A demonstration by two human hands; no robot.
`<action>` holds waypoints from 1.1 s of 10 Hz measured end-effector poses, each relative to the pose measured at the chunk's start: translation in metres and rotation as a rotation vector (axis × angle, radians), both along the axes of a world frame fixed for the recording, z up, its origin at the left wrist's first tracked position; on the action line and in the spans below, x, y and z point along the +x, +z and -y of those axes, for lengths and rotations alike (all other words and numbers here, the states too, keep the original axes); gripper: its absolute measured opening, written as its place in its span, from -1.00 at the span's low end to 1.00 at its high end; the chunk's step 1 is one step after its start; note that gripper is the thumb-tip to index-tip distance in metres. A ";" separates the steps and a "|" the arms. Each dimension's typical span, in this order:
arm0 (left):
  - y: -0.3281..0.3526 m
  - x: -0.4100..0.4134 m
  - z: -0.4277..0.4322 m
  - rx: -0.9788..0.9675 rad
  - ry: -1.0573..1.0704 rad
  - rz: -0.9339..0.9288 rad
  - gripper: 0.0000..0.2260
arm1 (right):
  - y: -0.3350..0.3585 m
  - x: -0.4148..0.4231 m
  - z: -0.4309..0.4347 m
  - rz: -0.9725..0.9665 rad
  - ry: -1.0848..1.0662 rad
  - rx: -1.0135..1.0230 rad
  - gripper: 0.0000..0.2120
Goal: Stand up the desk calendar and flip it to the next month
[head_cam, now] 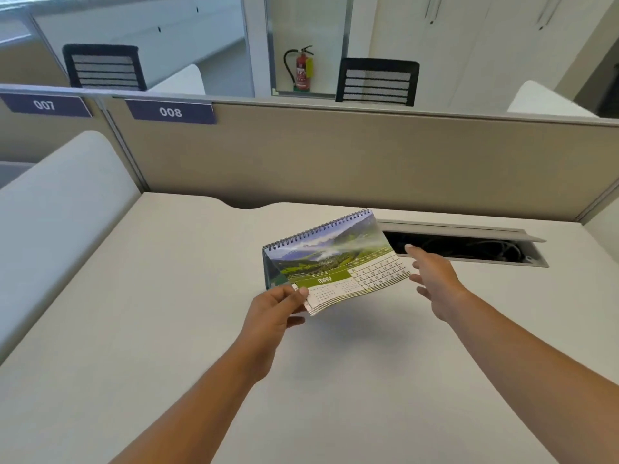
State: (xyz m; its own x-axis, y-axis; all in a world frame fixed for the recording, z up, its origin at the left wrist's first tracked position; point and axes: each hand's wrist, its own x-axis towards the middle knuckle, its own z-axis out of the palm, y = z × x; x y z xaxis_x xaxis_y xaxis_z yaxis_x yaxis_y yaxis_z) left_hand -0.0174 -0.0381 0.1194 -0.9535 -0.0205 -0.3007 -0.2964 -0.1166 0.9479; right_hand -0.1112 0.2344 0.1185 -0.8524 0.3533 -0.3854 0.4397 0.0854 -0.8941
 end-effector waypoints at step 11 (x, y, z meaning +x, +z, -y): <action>-0.006 -0.059 0.028 -1.424 -0.186 -0.550 -0.23 | -0.022 0.011 0.006 0.116 -0.046 -0.112 -0.77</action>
